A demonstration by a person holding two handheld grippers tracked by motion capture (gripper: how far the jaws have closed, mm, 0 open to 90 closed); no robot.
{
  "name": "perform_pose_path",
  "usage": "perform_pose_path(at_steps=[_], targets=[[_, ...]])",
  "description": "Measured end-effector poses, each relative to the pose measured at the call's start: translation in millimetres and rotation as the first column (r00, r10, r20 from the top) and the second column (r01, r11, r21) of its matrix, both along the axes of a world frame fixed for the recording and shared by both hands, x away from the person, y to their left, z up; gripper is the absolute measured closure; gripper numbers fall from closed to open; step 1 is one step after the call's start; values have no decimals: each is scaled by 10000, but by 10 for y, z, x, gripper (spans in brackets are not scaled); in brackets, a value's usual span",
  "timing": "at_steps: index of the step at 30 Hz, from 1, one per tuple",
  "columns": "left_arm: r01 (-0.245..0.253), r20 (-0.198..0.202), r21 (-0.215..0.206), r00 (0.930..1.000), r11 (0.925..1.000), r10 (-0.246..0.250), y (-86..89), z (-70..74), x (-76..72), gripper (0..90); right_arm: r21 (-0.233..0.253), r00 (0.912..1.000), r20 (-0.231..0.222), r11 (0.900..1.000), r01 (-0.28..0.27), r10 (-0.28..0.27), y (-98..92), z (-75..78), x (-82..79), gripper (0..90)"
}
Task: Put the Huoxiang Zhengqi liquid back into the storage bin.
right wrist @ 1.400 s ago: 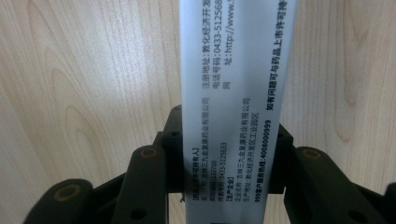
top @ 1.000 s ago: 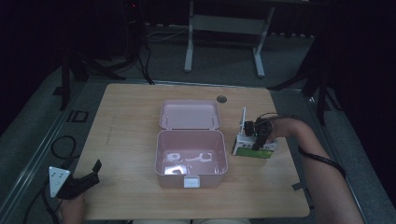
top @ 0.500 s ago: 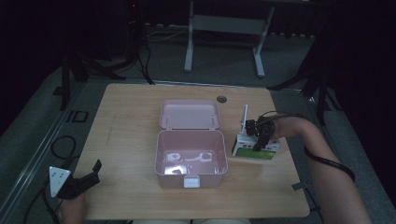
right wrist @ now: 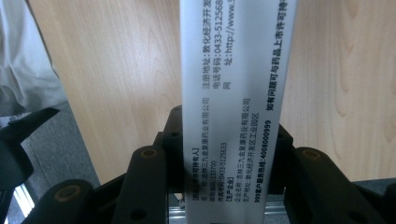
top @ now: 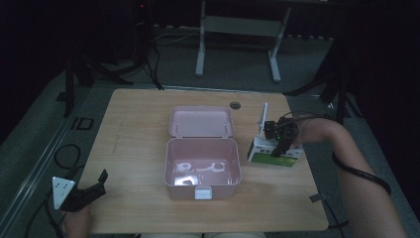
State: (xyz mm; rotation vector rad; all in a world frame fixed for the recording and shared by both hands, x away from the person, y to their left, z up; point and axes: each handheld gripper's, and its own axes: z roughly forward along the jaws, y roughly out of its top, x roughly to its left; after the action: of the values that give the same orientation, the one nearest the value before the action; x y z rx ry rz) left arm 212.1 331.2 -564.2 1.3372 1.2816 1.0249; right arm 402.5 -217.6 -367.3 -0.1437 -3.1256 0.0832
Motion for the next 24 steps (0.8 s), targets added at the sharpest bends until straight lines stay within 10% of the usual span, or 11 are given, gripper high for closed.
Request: perform_pose_path(at_steps=[24], targets=[[9,5,-67,10000,10000,-9,3,0,0,10,48,9983,466,9994,-345,342,332,592,-167,626]])
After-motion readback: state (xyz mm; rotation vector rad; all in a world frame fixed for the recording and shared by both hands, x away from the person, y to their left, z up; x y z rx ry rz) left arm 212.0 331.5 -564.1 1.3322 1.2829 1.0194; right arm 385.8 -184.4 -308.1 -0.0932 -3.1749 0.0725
